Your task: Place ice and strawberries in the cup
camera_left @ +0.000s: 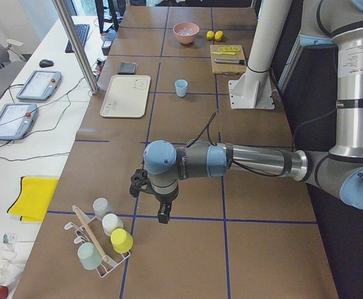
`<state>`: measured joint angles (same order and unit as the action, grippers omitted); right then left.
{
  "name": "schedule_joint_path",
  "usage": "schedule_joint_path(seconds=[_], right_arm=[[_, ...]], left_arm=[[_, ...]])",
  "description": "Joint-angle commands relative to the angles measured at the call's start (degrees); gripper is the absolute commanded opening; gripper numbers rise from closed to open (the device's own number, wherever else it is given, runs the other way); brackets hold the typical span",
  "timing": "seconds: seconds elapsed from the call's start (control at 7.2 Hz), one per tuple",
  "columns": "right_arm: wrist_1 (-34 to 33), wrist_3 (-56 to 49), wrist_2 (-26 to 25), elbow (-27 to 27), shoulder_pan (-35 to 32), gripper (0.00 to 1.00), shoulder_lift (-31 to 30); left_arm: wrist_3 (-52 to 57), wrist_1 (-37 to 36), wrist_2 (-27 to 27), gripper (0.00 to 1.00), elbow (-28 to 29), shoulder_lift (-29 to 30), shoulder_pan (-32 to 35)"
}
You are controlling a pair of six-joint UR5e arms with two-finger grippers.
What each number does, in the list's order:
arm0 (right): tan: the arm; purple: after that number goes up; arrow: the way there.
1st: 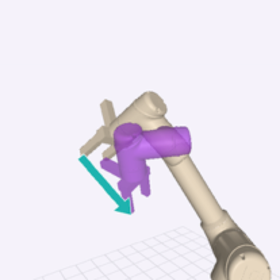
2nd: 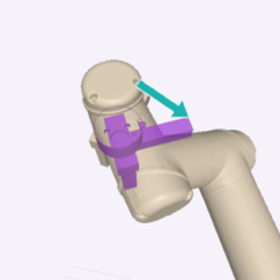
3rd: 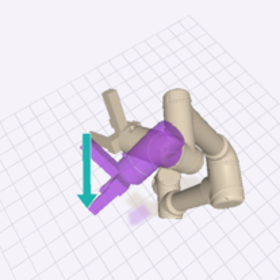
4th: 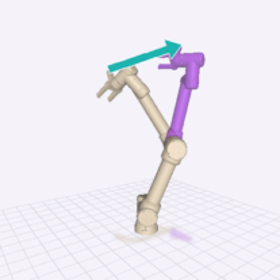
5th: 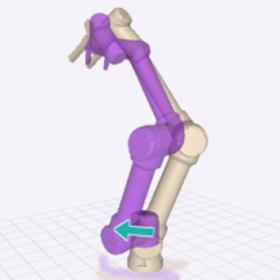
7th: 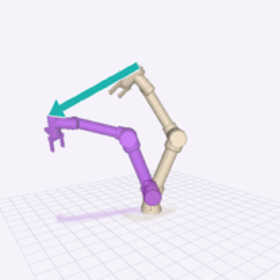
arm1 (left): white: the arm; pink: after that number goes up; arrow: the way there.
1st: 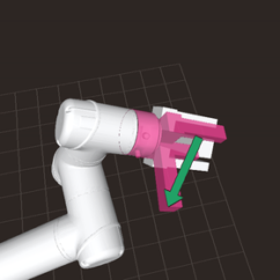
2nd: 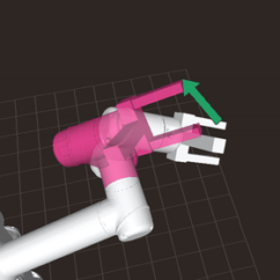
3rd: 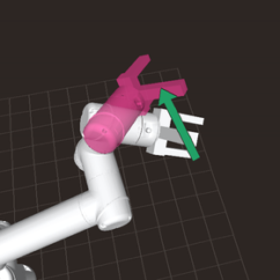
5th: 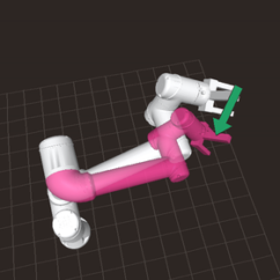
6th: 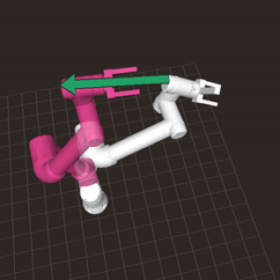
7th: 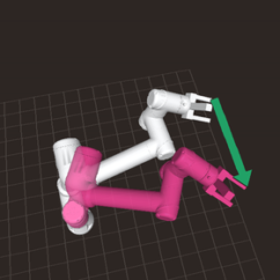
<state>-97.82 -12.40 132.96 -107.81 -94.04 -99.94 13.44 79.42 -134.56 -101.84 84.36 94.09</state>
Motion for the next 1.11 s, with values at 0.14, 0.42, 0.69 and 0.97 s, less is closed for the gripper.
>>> schedule_joint_path(seconds=[0.14, 0.42, 0.69, 0.97], right_arm=[[0.0, 0.0, 0.0, -0.1, 0.0, 1.00, 0.0], [0.0, 0.0, 0.0, 0.0, 0.0, 1.00, 0.0], [0.0, 0.0, 0.1, 0.0, 0.0, 1.00, -0.1], [0.0, 0.0, 0.1, 0.0, 0.0, 1.00, -0.1]], left_arm=[[0.3, 0.0, 0.0, 1.00, -0.2, 0.1, 0.1], [0.0, -0.2, 0.1, 1.00, 0.5, -0.2, 0.1], [0.4, -0.2, 0.8, 1.00, 0.4, -1.2, 0.0], [0.4, -0.2, 0.8, 1.00, 0.5, -1.3, 0.0]])
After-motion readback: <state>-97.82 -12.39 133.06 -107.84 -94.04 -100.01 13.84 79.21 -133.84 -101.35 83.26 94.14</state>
